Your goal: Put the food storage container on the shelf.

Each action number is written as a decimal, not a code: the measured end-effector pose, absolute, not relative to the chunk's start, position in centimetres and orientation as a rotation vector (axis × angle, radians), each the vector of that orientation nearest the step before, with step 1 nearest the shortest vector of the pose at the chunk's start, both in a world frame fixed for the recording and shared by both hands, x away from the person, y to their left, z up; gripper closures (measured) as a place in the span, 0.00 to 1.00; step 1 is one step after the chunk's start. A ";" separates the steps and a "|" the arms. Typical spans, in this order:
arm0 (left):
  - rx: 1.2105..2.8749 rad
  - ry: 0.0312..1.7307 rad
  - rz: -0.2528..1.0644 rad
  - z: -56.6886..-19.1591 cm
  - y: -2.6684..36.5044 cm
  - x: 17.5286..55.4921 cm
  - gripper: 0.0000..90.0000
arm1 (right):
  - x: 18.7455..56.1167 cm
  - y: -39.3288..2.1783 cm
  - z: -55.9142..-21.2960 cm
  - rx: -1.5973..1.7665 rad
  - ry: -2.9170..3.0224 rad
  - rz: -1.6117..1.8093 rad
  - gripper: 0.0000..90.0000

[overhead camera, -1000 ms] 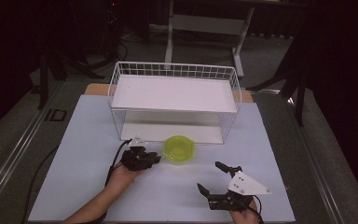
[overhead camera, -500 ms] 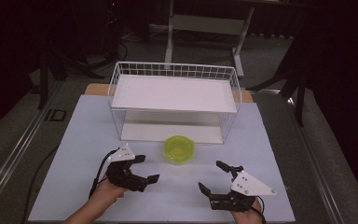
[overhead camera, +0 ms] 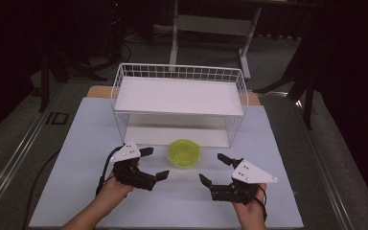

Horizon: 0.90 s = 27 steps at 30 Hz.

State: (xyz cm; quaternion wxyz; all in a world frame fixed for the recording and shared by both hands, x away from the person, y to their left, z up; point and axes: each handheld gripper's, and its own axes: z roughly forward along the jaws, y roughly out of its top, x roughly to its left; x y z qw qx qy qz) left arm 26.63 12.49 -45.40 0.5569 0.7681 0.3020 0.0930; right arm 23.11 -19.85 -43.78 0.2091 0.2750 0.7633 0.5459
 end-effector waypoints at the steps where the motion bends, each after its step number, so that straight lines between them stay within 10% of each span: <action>1: 1.810 0.719 0.212 -45.4 12.4 26.9 0.02 | 23.4 -19.7 -43.9 0.781 2.113 1.508 0.15; 27: 1.887 0.971 0.063 -48.8 10.7 33.6 0.23 | 31.7 -17.5 -47.2 1.098 2.193 1.407 0.27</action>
